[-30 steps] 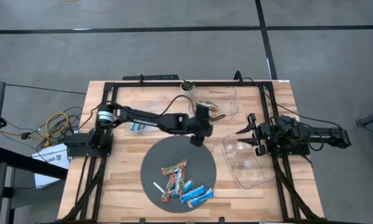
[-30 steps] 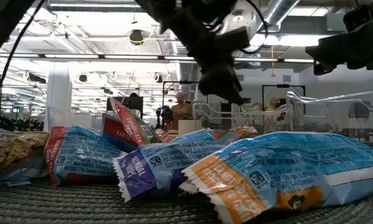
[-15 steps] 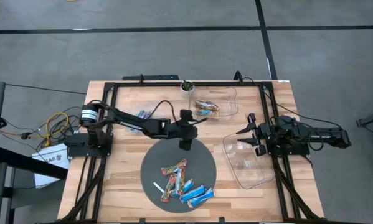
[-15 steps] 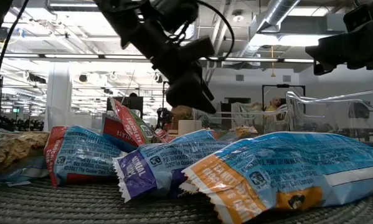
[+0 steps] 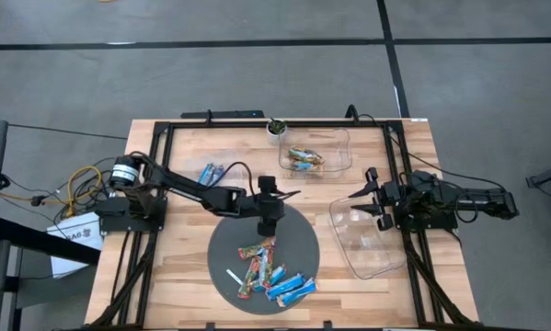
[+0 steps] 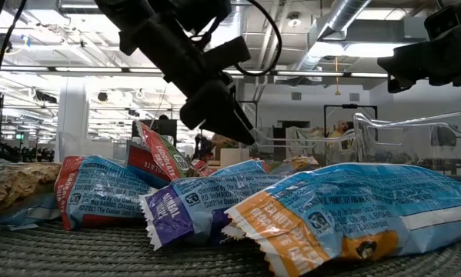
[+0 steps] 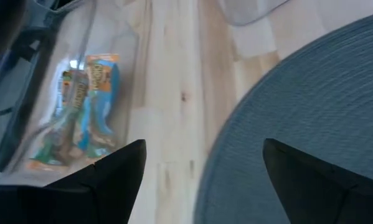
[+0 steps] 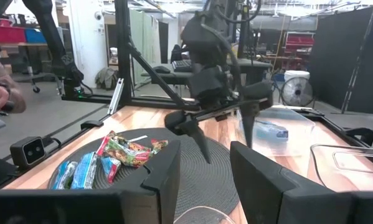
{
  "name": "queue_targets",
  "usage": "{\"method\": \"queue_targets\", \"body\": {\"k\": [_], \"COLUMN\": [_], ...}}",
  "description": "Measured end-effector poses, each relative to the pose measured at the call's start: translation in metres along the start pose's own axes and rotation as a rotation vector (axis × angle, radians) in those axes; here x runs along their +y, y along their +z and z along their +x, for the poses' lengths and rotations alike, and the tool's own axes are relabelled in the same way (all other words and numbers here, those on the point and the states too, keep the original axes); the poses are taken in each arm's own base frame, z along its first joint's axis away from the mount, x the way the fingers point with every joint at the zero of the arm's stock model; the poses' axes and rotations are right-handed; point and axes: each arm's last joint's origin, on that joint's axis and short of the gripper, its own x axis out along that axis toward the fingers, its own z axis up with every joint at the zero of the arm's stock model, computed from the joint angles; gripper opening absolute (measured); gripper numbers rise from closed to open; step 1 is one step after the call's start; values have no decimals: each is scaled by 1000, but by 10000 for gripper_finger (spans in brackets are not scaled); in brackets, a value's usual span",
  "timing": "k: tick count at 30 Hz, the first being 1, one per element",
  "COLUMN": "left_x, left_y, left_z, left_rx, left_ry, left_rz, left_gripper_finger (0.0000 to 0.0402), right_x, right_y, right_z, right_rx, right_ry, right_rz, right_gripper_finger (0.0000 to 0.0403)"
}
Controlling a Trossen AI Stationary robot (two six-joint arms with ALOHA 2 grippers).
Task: Pick and place Granola Bars by type
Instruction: Put the blue granola bar into the white bin
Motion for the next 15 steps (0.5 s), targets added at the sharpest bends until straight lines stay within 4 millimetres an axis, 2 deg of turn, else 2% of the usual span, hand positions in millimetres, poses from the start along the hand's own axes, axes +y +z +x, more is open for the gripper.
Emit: {"method": "queue_targets", "body": {"k": [10,15], "left_x": [-28,-42], "left_y": [0,-5], "left_z": [-12,-18], "left_rx": [42,102], "left_ry": [-17,-4], "left_rz": [-125,-252], "left_gripper_finger": [316,316], "right_x": [0,0], "right_y": [0,0], "right_z": [0,0], "right_rx": [0,0], "right_ry": [0,0], "right_rz": [0,0], "right_gripper_finger": [134,133]}}
